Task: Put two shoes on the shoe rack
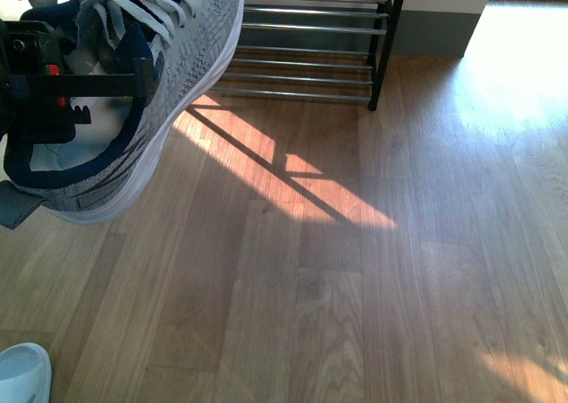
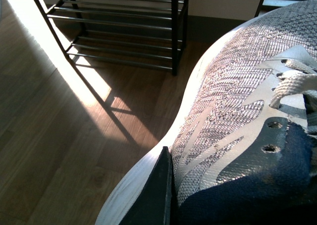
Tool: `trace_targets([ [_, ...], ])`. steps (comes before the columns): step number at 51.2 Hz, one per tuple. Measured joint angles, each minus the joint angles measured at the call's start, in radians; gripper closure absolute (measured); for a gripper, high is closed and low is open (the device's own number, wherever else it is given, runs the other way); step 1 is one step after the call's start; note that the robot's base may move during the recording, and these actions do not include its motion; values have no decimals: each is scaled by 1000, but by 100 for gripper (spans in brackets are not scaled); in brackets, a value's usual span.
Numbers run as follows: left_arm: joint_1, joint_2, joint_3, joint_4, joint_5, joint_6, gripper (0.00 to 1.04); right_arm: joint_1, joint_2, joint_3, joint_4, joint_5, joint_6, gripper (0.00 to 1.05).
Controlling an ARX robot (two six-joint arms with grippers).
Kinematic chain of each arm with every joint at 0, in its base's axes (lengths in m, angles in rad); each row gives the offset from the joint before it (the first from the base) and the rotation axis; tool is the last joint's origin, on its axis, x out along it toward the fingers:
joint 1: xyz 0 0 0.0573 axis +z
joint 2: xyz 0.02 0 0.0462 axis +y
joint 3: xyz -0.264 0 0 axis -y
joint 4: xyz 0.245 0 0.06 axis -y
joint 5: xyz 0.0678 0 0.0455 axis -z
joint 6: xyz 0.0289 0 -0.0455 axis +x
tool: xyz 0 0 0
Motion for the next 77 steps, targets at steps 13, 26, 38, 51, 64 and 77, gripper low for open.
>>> trace_targets([
  [13, 3, 0, 0, 0, -3, 0, 103, 0, -2, 0, 0, -9, 0, 103],
  [26, 7, 0, 0, 0, -11, 0, 103, 0, 0, 0, 0, -14, 0, 103],
  [38, 7, 0, 0, 0, -5, 0, 103, 0, 1, 0, 0, -6, 0, 103],
  [51, 6, 0, 0, 0, -2, 0, 103, 0, 1, 0, 0, -6, 0, 103],
  [64, 6, 0, 0, 0, -6, 0, 103, 0, 1, 0, 0, -9, 0, 103],
  [77, 7, 0, 0, 0, -10, 0, 103, 0, 2, 0, 0, -10, 0, 103],
])
